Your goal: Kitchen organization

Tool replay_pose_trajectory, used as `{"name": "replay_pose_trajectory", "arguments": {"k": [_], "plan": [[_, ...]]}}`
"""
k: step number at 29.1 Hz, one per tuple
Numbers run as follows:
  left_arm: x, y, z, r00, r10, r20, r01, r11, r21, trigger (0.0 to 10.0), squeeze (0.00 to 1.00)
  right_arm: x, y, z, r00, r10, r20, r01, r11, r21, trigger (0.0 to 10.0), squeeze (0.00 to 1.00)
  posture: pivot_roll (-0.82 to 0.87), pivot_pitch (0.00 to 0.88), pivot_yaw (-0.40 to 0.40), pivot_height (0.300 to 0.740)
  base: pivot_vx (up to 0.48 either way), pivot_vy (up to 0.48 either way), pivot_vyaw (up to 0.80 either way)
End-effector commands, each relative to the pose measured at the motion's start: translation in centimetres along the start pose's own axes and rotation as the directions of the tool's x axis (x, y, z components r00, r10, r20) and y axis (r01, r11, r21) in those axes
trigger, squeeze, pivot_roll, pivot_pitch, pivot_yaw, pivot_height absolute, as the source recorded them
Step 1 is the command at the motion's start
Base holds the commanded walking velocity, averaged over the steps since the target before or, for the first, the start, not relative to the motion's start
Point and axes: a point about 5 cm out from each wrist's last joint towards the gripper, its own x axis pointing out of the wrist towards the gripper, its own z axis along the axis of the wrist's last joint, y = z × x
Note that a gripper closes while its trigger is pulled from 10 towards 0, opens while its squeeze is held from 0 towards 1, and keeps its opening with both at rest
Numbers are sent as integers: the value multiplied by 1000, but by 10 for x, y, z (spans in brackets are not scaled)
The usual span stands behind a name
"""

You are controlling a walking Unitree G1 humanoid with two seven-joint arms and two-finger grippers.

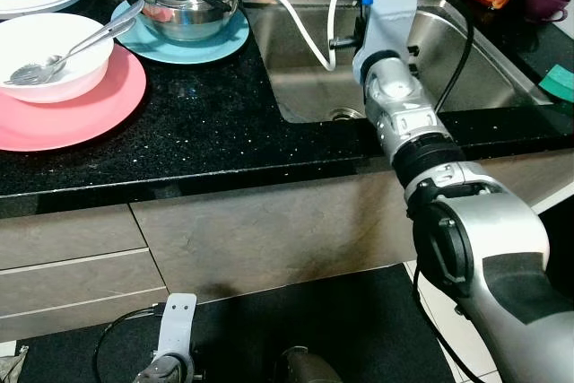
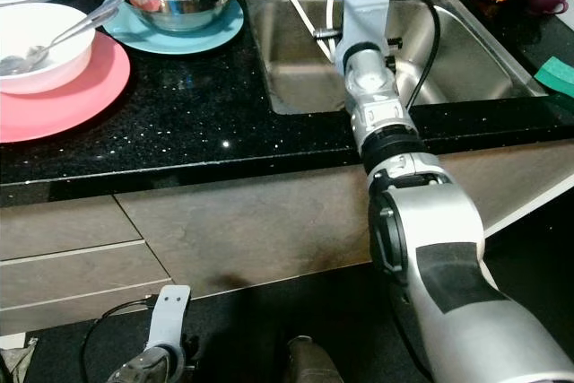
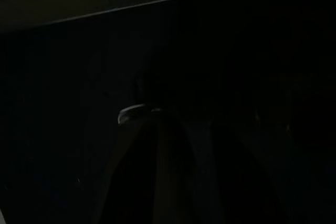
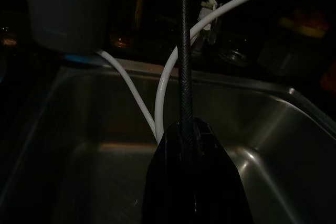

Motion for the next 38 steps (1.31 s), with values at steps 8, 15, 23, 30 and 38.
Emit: {"name": "replay_pose_trajectory", "arguments": {"k": [8,15,23,30,38], "plan": [[-2,0,-6,997,53,52,-52,998,-29,10000,0,-3,-6,-12,1000,-6,-31,7,1000,17,10000,243,128,147,-77,740,0,0,0],[-3,1,-10,994,101,46,-97,992,-82,10000,0,-1,-7,-9,999,-6,-33,7,999,33,10000,1000,138,149,-75,740,0,0,0],[-3,3,-12,994,102,34,-100,992,-79,10000,0,-1,-6,-7,1000,-17,-19,19,996,87,10000,1000,144,154,-72,740,0,0,0],[-3,3,-12,997,79,22,-78,996,-54,10000,0,-1,14,7,980,173,102,-201,831,518,10000,0,134,154,-64,740,0,0,0],[-2,2,-10,998,56,19,-54,997,-53,10000,0,-7,38,20,903,334,270,-429,729,533,10000,0,114,147,-60,740,0,0,439]]}}
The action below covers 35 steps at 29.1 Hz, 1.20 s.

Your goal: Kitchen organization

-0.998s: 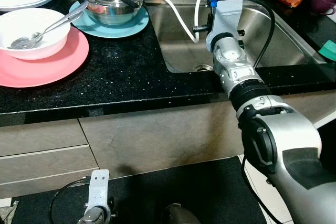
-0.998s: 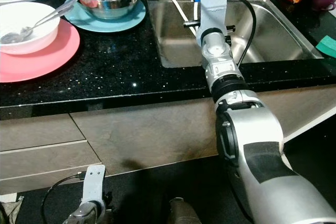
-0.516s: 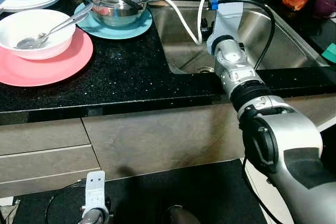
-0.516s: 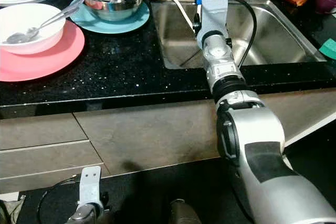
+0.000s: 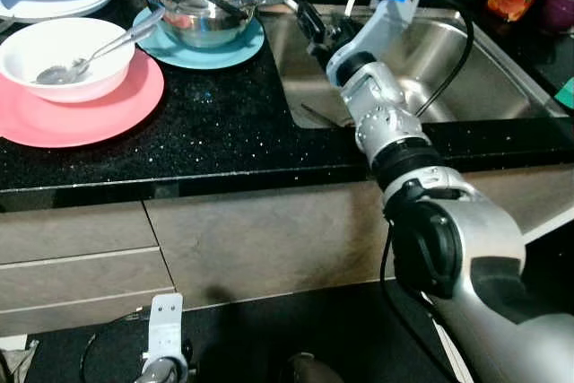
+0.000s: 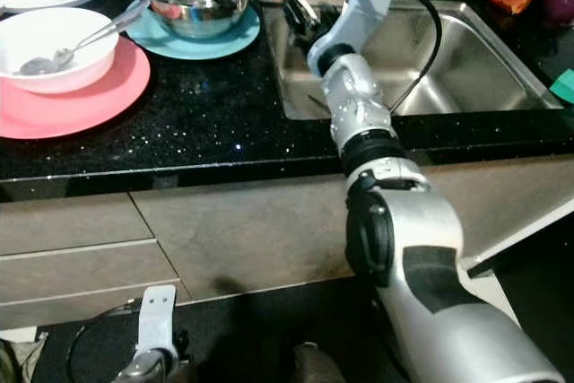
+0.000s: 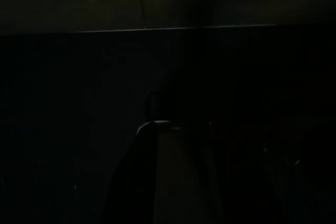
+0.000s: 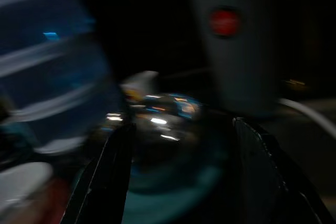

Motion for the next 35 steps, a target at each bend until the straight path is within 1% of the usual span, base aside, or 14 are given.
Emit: {"name": "replay_pose_trajectory", "arguments": {"k": [1,7,13,17,20,21,23,24,26,27,29,30,33,35], "plan": [[-2,-3,-13,999,-11,-46,10,1000,-23,10000,0,-1,5,-6,999,33,-15,-33,999,-6,10000,0,110,146,-57,740,0,0,719],[-2,-3,-11,998,-34,-47,34,999,1,10000,0,1,18,4,988,144,49,-145,989,16,10000,0,104,137,-53,740,0,0,729],[-1,-2,-9,998,-35,-54,36,999,18,10000,0,2,46,1,953,303,26,-300,951,-68,10000,0,105,132,-54,740,0,0,729],[-1,-2,-10,997,-38,-60,40,999,26,10000,0,2,57,0,932,362,21,-359,929,-85,10000,0,102,128,-54,740,0,0,727],[-1,-2,-10,997,-40,-68,42,999,34,10000,0,-1,79,-4,878,479,-10,-476,869,-134,10000,0,100,124,-54,740,0,0,729],[-1,-2,-10,997,-40,-68,42,999,34,10000,0,-1,79,-4,878,479,-10,-476,869,-134,10000,0,100,124,-54,740,0,0,731],[-1,-2,-10,997,-43,-70,47,998,43,10000,0,-3,91,-6,847,529,-44,-528,830,-181,10000,0,99,119,-55,740,0,0,731],[-1,-2,-10,997,-43,-70,47,998,43,10000,0,-3,91,-6,847,529,-44,-528,830,-181,10000,0,99,119,-55,740,0,0,731],[-1,-2,-11,995,-52,-80,57,996,65,10000,0,-4,99,-15,836,531,-137,-545,776,-316,10000,0,94,116,-56,740,0,0,731],[-1,-2,-11,995,-52,-80,57,996,65,10000,0,-4,99,-15,836,531,-137,-545,776,-316,10000,0,94,116,-56,740,0,0,731],[-1,-3,-10,995,-59,-80,65,995,74,10000,0,-1,97,-18,856,483,-185,-514,758,-401,10000,0,94,117,-58,740,0,0,725],[-1,-1,-10,995,-59,-81,65,995,75,10000,0,2,95,-20,877,435,-202,-478,756,-448,10000,0,96,120,-60,740,0,0,625],[-1,2,-11,995,-55,-81,61,995,73,10000,0,10,87,-16,926,319,-200,-376,754,-538,10000,0,98,123,-61,740,0,0,0],[-1,2,-11,995,-55,-80,61,996,72,10000,0,11,83,-12,935,296,-196,-354,740,-573,10000,0,99,126,-62,740,0,0,0]]}}
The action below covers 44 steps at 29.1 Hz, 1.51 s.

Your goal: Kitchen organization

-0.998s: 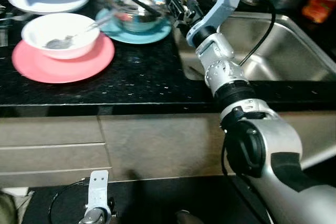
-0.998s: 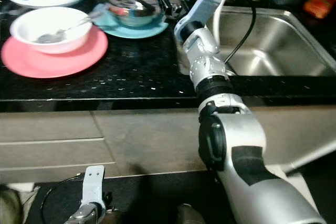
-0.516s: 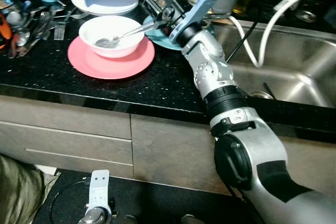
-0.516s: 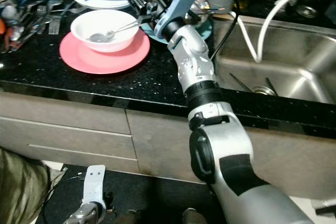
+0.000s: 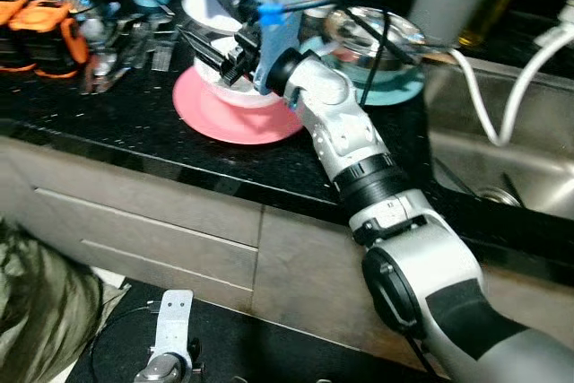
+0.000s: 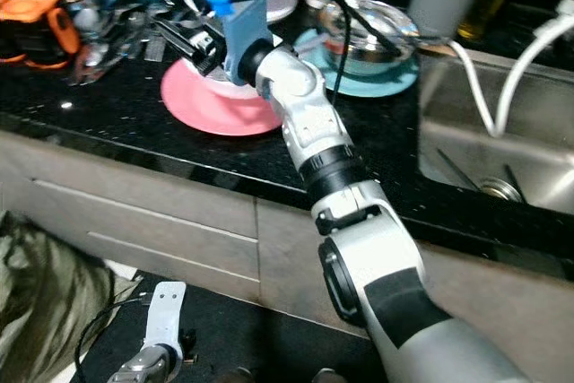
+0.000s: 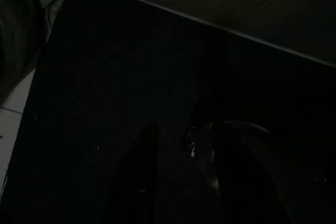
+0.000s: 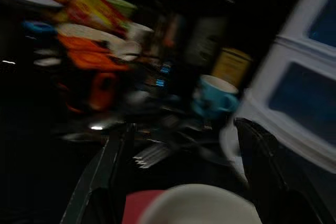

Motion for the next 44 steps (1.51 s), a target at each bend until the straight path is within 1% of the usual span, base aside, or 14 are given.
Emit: {"name": "replay_pose_trajectory", "arguments": {"k": [1,5,6,11,12,13,14,20,26,32,36,39,43,44], "plan": [[-2,-1,-11,999,-7,-40,7,1000,-2,10000,0,-1,-5,-1,1000,-24,-7,24,999,-31,10000,0,99,126,-62,740,0,0,0],[-2,-2,-11,999,-4,-37,4,1000,-7,10000,0,-3,-24,7,997,-80,-2,79,995,-66,10000,0,100,130,-69,740,0,0,0],[-2,-2,-11,999,-5,-36,5,1000,-7,10000,0,-4,-29,7,995,-101,-12,99,989,-109,10000,0,100,130,-69,740,0,0,0],[-2,-2,-11,999,-16,-42,16,1000,13,10000,0,-4,-35,0,985,-158,-65,143,971,-191,10000,0,93,132,-67,740,0,-112,0],[-2,-2,-11,999,-13,-44,15,999,38,10000,0,-5,-36,-5,982,-164,-95,139,965,-224,10000,0,93,132,-67,740,0,-472,0],[-2,-2,-11,999,-13,-44,15,999,38,10000,0,-5,-36,-5,982,-164,-95,139,965,-224,10000,0,93,132,-67,740,0,-472,0],[-1,-2,-11,999,-8,-44,10,999,39,10000,0,-5,-34,-7,984,-143,-104,123,976,-181,10000,0,95,134,-69,740,0,-472,0],[-2,-1,-11,999,2,-40,-2,1000,16,10000,0,-5,-32,-11,983,-122,-139,95,978,-187,10000,0,98,136,-69,740,0,-472,646],[-2,0,-11,999,18,-36,-17,1000,10,10000,0,-4,-35,-9,978,-169,-121,144,970,-194,10000,0,97,135,-65,740,0,0,775],[-2,0,-10,999,20,-35,-20,1000,14,10000,0,-4,-46,-1,971,-221,-95,199,960,-199,10000,0,96,135,-65,740,0,0,0],[-2,0,-10,999,21,-35,-21,1000,15,10000,0,-4,-48,1,971,-222,-90,200,958,-204,10000,0,96,134,-65,740,0,0,0],[-1,0,-10,999,18,-34,-17,1000,20,10000,0,-3,-48,2,972,-216,-95,188,952,-240,10000,0,95,134,-66,740,0,0,0],[-1,-1,-8,999,-2,-36,4,999,54,10000,0,-1,-47,0,970,-199,-136,136,919,-370,10000,0,95,136,-68,740,0,-480,0],[-1,-1,-9,999,2,-35,0,999,39,10000,0,-1,-46,-2,968,-190,-162,106,899,-425,10000,0,96,133,-73,740,0,-472,0]]}}
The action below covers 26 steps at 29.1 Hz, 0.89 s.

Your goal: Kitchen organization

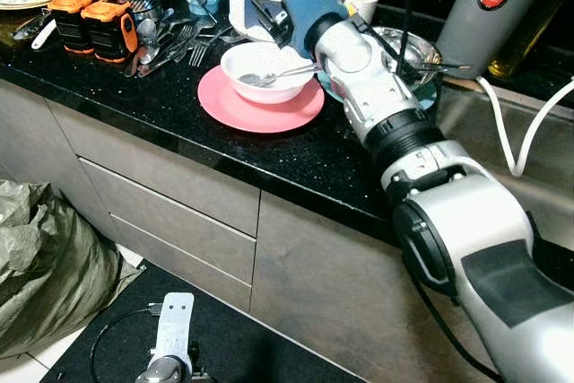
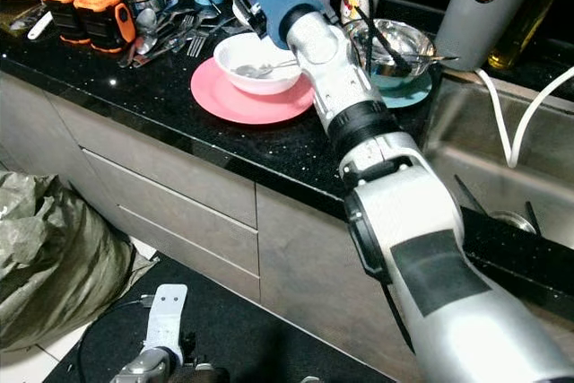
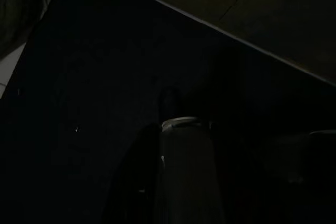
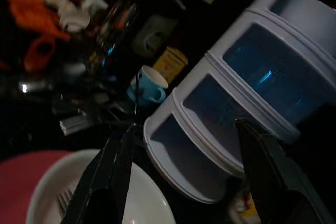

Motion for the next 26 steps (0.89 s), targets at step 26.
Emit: {"name": "replay_pose_trajectory", "arguments": {"k": [26], "plan": [[-2,-7,-11,1000,-7,-19,6,1000,-29,10000,0,-1,25,-13,963,226,-150,-270,757,-594,10000,0,80,172,-104,740,0,-36,0]]}}
